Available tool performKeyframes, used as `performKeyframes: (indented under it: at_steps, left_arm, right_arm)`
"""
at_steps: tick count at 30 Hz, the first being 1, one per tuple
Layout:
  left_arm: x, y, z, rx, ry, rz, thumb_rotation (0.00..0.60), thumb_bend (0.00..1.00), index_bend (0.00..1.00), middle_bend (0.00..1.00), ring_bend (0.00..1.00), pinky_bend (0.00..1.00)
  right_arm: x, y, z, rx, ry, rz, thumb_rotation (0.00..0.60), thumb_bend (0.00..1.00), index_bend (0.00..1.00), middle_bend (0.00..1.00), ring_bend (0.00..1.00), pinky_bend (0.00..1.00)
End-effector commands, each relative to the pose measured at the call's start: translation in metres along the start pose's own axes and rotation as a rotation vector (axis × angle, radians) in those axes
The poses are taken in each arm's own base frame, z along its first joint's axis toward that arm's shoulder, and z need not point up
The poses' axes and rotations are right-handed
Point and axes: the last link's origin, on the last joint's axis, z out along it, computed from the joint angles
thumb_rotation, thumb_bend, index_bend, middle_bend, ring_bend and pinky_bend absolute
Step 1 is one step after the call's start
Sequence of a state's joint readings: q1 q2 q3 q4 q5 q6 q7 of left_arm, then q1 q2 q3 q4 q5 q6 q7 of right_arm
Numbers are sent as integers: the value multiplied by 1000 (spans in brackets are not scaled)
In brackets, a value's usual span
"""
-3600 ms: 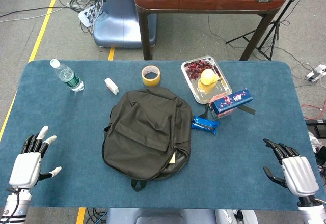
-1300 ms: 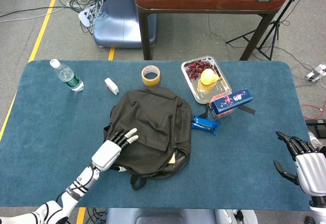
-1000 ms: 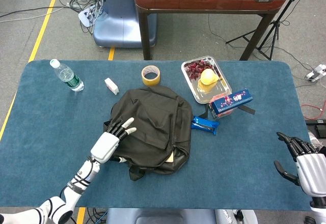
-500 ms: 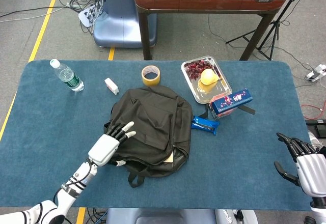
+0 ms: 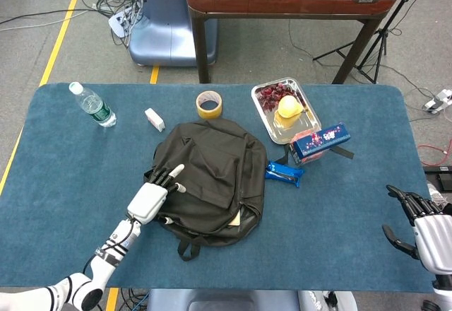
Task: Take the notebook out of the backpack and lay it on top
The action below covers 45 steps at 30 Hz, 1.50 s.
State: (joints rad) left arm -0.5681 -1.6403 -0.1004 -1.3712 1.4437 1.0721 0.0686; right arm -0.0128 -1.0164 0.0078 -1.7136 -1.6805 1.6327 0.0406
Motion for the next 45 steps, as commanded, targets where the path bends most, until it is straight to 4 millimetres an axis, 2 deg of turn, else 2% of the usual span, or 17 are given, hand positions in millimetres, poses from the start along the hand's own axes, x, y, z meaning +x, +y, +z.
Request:
performKeyframes:
  at_steps: [1, 8, 12, 20, 28, 39, 45]
  left_arm:
    - [-1, 0, 2, -5, -7, 3, 600, 281, 447, 38, 1, 0]
    - [-2, 5, 6, -3, 10, -29, 600, 580, 643, 186, 78, 0]
    - [3, 9, 12, 22, 52, -131, 600, 675, 689, 216, 89, 0]
    - [30, 13, 20, 34, 141, -233, 600, 712, 697, 219, 89, 0]
    - [62, 24, 28, 28, 214, -327, 600, 721, 695, 219, 90, 0]
    - [53, 38, 37, 22, 186, -329, 600, 721, 669, 220, 90, 0]
    - [54, 41, 43, 20, 211, -329, 600, 721, 655, 219, 90, 0]
  right_arm:
    - [-1, 1, 0, -2, -1, 2, 600, 306, 169, 293, 244, 348]
    - [-2, 2, 1, 1, -4, 4, 600, 306, 169, 293, 244, 348]
    - [-3, 0, 3, 21, -16, 5, 600, 306, 169, 293, 244, 348]
    - [-12, -23, 6, 147, -99, 28, 600, 306, 169, 293, 244, 349]
    - [-38, -73, 16, 394, -290, 98, 600, 306, 185, 293, 244, 350]
    - [-82, -148, 44, 649, -428, 107, 600, 306, 201, 293, 244, 349]
    - [-96, -168, 57, 669, -463, 137, 600, 305, 201, 298, 244, 349]
